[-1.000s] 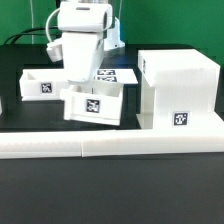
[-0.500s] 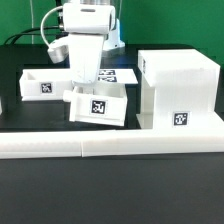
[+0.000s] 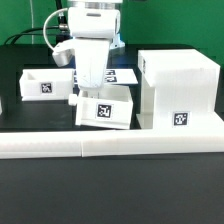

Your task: Assemble drawer

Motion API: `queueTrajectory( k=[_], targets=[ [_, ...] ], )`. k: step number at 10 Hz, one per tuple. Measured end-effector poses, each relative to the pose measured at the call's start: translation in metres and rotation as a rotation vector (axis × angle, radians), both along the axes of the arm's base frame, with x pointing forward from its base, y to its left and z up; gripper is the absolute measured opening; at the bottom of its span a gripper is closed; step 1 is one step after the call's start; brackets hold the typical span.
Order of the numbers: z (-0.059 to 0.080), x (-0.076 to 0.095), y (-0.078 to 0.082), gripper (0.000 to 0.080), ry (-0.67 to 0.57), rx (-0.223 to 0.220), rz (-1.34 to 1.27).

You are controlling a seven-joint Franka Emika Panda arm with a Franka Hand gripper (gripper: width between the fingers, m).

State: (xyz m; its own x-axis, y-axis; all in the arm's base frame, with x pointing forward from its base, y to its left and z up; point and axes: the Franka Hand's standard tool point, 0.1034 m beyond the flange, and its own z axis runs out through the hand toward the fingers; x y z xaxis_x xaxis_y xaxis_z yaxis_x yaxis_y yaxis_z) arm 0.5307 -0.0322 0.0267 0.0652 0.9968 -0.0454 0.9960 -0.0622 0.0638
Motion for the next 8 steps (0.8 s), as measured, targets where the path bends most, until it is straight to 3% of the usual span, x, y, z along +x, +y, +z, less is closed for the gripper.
queueTrajectory(
  k=[7, 8],
  targets=[
    [0.0003, 0.0010, -0.0013, 0.0042, -0.002, 0.002, -0.006],
    [0.0005, 0.0011, -0.0077, 0.0042, -0.001, 0.003, 0.017]
  ],
)
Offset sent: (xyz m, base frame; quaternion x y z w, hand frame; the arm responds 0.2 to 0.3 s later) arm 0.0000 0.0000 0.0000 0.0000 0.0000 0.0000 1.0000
